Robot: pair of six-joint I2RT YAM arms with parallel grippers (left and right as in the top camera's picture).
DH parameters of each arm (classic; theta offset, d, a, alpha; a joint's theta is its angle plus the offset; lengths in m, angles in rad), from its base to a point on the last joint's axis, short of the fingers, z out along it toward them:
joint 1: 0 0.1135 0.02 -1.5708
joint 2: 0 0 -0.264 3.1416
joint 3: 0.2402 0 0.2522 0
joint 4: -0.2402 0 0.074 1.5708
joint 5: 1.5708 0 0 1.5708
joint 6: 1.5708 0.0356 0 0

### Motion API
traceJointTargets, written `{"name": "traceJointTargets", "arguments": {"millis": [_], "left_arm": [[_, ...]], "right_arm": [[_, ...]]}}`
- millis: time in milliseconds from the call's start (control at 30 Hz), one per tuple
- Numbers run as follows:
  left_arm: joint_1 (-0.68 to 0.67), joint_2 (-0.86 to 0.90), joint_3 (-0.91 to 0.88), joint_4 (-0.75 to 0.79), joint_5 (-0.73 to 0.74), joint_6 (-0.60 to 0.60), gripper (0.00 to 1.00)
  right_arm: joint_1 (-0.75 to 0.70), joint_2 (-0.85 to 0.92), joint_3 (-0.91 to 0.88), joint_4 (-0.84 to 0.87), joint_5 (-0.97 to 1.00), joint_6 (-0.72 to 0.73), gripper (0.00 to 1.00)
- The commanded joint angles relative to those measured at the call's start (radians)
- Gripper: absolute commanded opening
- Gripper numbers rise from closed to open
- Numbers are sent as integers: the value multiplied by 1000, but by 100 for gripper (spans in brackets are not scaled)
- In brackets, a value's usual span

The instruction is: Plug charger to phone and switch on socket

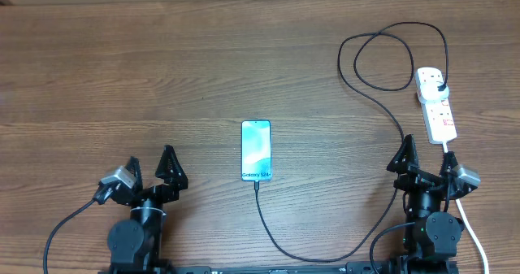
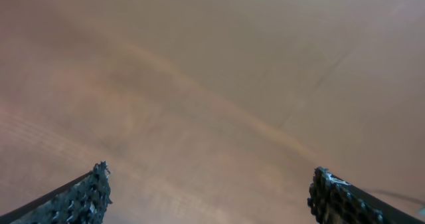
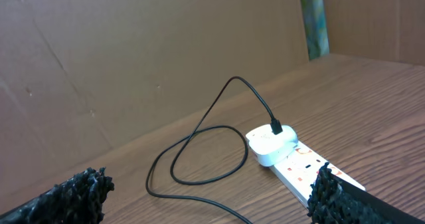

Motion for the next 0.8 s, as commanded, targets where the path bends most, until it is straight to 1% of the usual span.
{"name": "traceJointTargets", "arguments": {"millis": [0, 33, 100, 267, 433, 600, 767], "left_arm": [[-3, -8, -5, 85, 48, 146, 100], [-3, -8, -5, 114, 61, 183, 100], [-3, -8, -5, 156, 62, 217, 100], [-3, -8, -16, 260, 35, 237, 100], [-3, -8, -71, 370, 34, 236, 100], [-3, -9, -79, 346, 35, 242, 100], [-3, -9, -80, 244, 30, 263, 100]], "right_arm": [[4, -10, -11, 8, -1, -21, 100], [4, -10, -11, 8, -1, -21, 100], [4, -10, -11, 8, -1, -21, 100], [4, -10, -11, 8, -1, -21, 100], [4, -10, -11, 8, -1, -21, 100], [4, -10, -11, 8, -1, -21, 100], [4, -10, -11, 8, -1, -21, 100]]}}
